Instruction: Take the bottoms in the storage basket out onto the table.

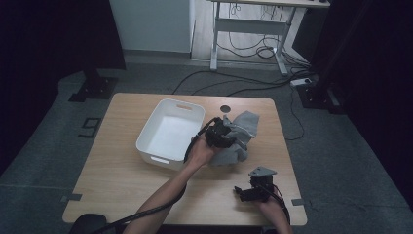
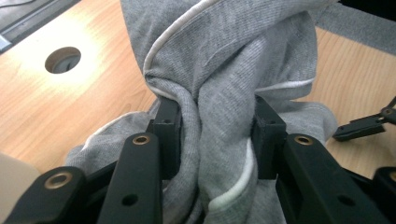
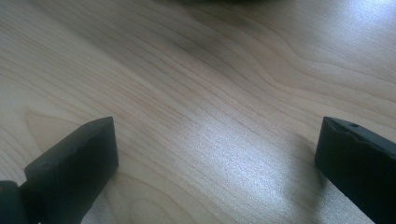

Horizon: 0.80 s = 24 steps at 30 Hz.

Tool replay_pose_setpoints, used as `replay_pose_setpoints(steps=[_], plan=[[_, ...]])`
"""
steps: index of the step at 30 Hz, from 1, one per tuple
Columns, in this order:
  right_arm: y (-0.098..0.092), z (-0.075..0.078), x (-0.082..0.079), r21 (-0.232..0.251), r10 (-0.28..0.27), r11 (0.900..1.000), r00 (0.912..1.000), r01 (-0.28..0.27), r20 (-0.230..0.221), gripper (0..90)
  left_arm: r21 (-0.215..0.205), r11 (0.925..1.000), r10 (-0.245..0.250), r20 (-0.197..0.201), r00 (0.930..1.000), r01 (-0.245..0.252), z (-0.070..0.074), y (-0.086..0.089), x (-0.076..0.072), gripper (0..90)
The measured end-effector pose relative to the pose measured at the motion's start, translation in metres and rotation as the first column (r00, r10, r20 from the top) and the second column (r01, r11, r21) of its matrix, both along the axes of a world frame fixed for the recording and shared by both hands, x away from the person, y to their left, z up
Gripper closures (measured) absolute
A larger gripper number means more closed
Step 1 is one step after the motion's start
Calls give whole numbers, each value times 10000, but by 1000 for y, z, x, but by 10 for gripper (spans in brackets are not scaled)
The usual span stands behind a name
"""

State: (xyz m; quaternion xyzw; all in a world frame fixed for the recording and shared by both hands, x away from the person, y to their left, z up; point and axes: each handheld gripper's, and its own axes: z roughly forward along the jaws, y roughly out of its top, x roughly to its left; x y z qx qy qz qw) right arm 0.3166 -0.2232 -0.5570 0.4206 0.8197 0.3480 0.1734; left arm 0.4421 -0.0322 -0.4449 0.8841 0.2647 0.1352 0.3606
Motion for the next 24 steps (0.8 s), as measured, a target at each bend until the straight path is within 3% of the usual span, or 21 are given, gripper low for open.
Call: replay_pose_setpoints(steps=[16,24], plan=[[0,0,0,-10,4,10000,10000,-4,-7,0,502,9986,184,-619,9979,-153,-44,-8,1,595],[0,0,0,-11,12,10000,10000,-12,-7,0,599,9980,243,-811,9964,-194,-58,-10,2,577]])
